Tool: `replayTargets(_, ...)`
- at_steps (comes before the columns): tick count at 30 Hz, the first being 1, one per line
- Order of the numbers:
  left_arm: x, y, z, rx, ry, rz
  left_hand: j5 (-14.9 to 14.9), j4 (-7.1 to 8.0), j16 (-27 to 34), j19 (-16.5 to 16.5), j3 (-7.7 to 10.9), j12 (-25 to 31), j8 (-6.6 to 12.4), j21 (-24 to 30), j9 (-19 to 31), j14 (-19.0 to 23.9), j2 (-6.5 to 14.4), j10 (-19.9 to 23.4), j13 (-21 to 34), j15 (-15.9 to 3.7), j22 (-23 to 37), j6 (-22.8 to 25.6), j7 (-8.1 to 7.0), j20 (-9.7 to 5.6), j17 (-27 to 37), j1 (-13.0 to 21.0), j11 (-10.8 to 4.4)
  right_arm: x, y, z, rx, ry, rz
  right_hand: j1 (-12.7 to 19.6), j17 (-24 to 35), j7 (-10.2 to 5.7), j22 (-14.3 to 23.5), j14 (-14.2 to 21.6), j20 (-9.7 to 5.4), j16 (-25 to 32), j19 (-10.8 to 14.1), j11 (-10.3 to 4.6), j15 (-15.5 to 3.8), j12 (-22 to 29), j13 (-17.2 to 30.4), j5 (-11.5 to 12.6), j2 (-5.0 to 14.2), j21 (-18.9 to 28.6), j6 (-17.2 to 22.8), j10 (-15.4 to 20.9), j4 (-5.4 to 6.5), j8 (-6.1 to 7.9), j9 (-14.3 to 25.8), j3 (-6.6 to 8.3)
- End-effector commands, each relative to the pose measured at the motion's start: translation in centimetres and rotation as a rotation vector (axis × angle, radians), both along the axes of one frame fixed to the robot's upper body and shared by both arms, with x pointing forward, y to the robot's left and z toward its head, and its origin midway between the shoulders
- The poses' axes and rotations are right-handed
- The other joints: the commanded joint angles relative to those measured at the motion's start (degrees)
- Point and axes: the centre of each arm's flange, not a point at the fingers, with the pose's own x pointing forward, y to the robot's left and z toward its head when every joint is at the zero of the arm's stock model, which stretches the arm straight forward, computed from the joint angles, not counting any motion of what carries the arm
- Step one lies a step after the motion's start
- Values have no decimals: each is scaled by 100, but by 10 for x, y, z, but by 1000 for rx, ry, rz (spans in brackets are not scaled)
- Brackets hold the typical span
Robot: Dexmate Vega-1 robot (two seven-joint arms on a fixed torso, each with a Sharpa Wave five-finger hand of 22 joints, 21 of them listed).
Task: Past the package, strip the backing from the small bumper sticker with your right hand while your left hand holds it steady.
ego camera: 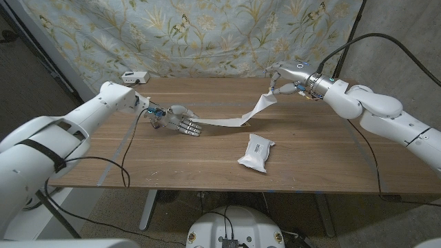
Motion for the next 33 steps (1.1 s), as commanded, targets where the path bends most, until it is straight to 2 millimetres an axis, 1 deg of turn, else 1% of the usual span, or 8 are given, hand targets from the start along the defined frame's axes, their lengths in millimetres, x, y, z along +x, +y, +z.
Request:
replayTargets(1,1,6,2,8,0,3,-19,7,-17,-29,6,-5,29,20,2,-71,-19,-39,20,34,13,6,15,-17,8,68,5,0,-4,3,-4,0,-21,38,32,-18,33,44,-43,1,51,8,-603,-6,12,28,40,6,34,34,13,36,19,-24)
replayTargets(8,0,8,3,7,-1,0,-21,10,-17,-53,3,-15,35,23,12,-84,-17,-60,25,43,13,-1,16,-16,8,68,2,0,-7,5,-5,-2,-31,50,29,-21,33,41,-38,-7,55,14,-594,-7,12,31,30,7,30,32,3,35,21,-24)
replayTargets(33,-11,8,-6,5,-5,2,-29,11,-18,-101,-6,-32,34,44,-1,-137,-16,-96,41,67,11,-5,11,-2,9,74,21,-8,-18,9,-26,-23,-54,43,37,-35,33,55,-25,-11,67,15,-594,-6,13,40,35,8,27,35,10,41,32,-32)
